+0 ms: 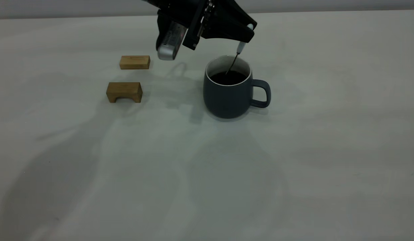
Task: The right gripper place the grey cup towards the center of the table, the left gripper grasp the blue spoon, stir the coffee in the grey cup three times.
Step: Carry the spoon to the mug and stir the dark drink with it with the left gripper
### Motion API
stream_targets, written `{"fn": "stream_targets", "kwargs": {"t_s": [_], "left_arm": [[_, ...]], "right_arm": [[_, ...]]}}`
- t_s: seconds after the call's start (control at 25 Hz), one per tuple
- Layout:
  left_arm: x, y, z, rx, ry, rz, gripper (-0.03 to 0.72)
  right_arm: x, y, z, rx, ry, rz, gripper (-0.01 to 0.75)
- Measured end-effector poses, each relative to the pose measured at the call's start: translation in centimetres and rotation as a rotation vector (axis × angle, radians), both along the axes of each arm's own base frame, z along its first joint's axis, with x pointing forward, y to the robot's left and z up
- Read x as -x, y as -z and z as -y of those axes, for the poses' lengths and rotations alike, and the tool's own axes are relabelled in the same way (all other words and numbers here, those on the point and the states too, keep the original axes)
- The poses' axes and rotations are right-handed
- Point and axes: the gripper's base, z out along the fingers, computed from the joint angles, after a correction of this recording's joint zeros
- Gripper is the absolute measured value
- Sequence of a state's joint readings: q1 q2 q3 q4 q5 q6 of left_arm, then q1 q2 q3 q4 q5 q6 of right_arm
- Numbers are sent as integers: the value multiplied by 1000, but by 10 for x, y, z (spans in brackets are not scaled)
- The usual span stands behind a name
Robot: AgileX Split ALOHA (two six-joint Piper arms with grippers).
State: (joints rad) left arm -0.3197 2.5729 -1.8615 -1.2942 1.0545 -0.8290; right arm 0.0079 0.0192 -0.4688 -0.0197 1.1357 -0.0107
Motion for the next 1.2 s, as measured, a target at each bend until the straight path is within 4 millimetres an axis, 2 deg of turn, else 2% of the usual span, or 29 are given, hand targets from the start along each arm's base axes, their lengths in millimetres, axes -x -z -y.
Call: {"fn": "stream_targets", "kwargs": {"t_s": [0.16,0.32,0.48,0.68,0.84,0.96,1.08,1.2], "left_arm": [[6,5,5,55,16,-107,176],[12,13,2,-24,14,-237,176],[6,13,-5,-117,-8,-179,176],[-2,7,-4,-68,10,-26,176],[5,3,5,-16,48,-77,176],[10,5,4,-54,59,-182,176],[7,5,-5,-126,59,-193,176],[-4,-1,-12,-153,49,-124,176]], "right_arm": [[0,0,0,0,0,0,237],[0,0,0,0,0,0,237],[0,0,0,0,0,0,237],[0,0,0,0,0,0,237],[0,0,0,0,0,0,237],[0,0,0,0,0,0,237],[0,0,0,0,0,0,237],[0,0,0,0,0,0,237]]}}
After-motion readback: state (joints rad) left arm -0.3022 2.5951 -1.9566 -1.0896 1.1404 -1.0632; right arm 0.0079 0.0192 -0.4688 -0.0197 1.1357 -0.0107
